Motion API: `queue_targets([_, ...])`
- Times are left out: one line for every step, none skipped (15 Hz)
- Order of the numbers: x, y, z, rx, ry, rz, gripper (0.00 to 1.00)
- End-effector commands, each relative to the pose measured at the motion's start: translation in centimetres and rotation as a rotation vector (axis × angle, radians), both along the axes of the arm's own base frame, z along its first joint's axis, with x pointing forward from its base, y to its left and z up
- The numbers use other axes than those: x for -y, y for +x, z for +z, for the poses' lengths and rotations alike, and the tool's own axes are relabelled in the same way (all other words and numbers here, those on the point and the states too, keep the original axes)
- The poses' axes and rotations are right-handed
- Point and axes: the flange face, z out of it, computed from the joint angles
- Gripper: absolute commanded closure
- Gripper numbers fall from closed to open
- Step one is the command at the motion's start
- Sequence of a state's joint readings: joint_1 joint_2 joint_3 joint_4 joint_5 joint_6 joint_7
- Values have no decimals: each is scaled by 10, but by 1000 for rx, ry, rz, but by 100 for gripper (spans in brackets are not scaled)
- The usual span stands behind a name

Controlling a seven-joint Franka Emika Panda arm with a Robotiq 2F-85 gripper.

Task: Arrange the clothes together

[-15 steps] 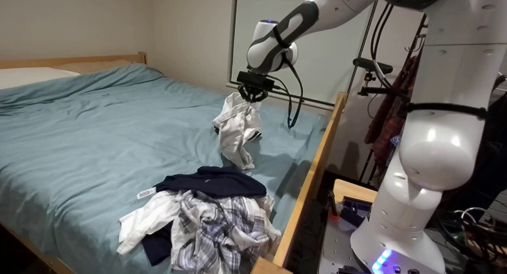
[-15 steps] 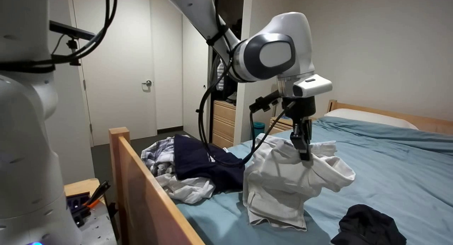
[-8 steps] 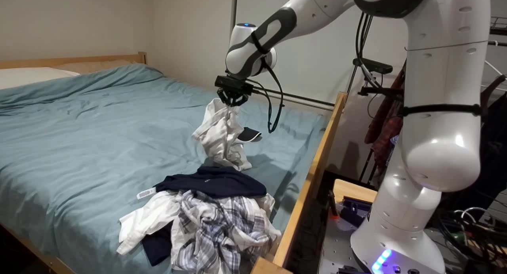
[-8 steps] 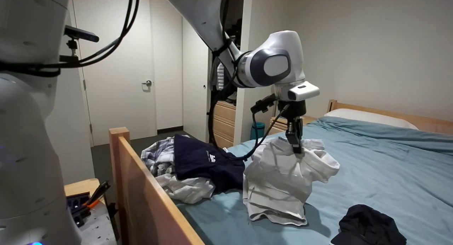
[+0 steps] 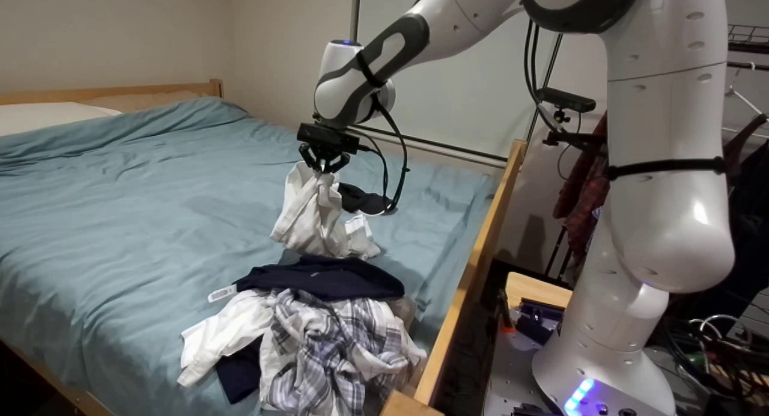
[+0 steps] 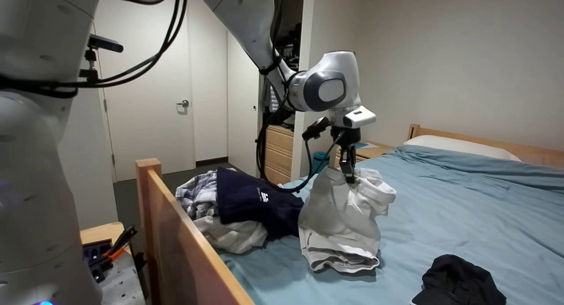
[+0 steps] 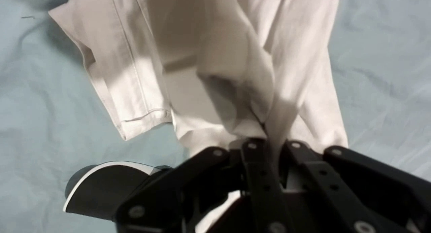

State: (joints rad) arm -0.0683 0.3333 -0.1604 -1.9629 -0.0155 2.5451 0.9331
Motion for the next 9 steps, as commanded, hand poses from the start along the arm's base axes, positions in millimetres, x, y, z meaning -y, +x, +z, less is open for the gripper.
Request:
queue_targets([2,8,0,3,5,39,58])
queue_targets([-1,4,3,-2,-6,46,53])
queue_targets([-1,3,5,5,-9,60,46])
queue_targets([-4,2,9,20,-14,76,40])
queue_targets([-5,1,11,32,-17,88,33])
queue_targets([-5,-1,15,55,-22,100,27])
queue_targets([-6,-3,18,77,-25,114,20])
queue_targets([-5,-4,21,94,-29,125,14])
queue_targets([-5,-5,23,107,-32,133,7])
